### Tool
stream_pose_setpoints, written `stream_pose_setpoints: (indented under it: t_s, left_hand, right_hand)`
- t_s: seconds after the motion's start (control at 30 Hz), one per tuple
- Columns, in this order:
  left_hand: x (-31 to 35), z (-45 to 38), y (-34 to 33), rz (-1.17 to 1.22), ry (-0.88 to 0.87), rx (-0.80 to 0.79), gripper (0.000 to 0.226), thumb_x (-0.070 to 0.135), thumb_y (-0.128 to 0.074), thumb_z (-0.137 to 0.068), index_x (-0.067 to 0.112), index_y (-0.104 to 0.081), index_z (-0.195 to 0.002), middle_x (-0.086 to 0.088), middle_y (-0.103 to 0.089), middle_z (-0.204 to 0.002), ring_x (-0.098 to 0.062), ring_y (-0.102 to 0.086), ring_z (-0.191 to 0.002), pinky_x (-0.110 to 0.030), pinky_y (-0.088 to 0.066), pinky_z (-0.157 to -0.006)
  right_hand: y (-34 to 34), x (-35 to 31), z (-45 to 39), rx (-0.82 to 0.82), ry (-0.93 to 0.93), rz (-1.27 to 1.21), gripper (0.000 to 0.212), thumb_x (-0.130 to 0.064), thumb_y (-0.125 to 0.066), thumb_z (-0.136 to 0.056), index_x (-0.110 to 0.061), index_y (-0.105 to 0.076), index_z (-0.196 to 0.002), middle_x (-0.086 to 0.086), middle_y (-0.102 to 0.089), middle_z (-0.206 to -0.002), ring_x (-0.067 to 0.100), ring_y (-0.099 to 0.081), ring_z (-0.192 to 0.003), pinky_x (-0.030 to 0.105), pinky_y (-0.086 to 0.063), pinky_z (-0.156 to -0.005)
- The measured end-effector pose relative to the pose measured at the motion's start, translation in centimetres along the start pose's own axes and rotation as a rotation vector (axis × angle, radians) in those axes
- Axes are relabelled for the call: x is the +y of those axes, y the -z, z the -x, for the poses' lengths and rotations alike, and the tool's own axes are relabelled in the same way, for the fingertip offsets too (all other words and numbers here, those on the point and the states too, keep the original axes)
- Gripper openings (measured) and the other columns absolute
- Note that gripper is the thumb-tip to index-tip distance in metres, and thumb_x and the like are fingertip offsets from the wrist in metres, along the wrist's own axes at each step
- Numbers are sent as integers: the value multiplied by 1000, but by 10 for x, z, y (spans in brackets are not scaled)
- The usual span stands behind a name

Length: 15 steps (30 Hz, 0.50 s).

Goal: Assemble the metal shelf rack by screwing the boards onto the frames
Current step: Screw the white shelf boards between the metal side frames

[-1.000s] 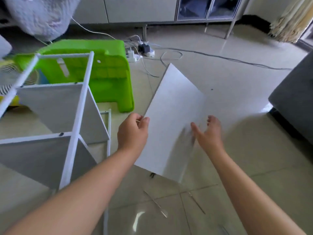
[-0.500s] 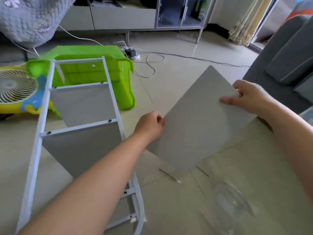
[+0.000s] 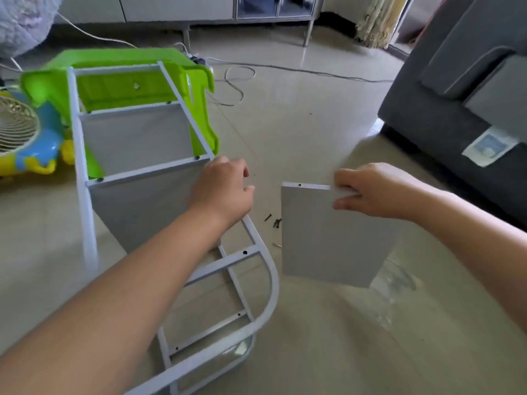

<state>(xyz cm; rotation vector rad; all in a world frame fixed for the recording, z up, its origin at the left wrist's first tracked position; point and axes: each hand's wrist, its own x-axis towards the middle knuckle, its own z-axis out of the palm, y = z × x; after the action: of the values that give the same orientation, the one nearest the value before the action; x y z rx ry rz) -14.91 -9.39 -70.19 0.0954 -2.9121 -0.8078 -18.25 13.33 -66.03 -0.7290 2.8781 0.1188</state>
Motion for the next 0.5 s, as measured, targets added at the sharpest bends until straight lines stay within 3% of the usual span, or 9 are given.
stream_pose_setpoints:
  t_s: [0.17,0.33,0.43,0.5]
  left_hand:
    - [-14,35,5,46,-10,-9,21,23,-63,-84,6,-63,-97,-1,-49,-88,-23,-53,-86,-32,-46,-82]
    - [-8,48,2,42,17,-12,26,30,-58,-88,9,-61,-102,-1,-54,-93,-16,-49,-83,-27,-43,-79]
    - [-1,61,0,7,34,-27,32,36,-53,-90,13,-56,-112,-1,-56,-100,-17,-53,-86,-26,-41,-75]
    - [1,71,3,-8,42,-43,34,40,-54,-89,15,-54,-114,2,-55,-99,-16,-54,-85,-27,-42,-76]
  right_hand:
    - [-38,-21,-8,-70,96,-197,43,-35,-60,-86,-27,-25,-63,-4,-37,-57,26,-39,-66,34,-37,-62]
    - [-62,-26,-8,-12,161,-170,28,-36,-55,-89,-18,-35,-83,-7,-35,-58,26,-39,-69,30,-31,-60]
    - [-63,-27,-2,-97,206,-57,26,-38,-53,-89,-20,-37,-80,-6,-37,-63,26,-42,-73,28,-30,-60]
    - [-63,-26,4,-178,207,0,17,-36,-54,-87,-20,-48,-89,-4,-45,-74,26,-50,-85,26,-33,-63]
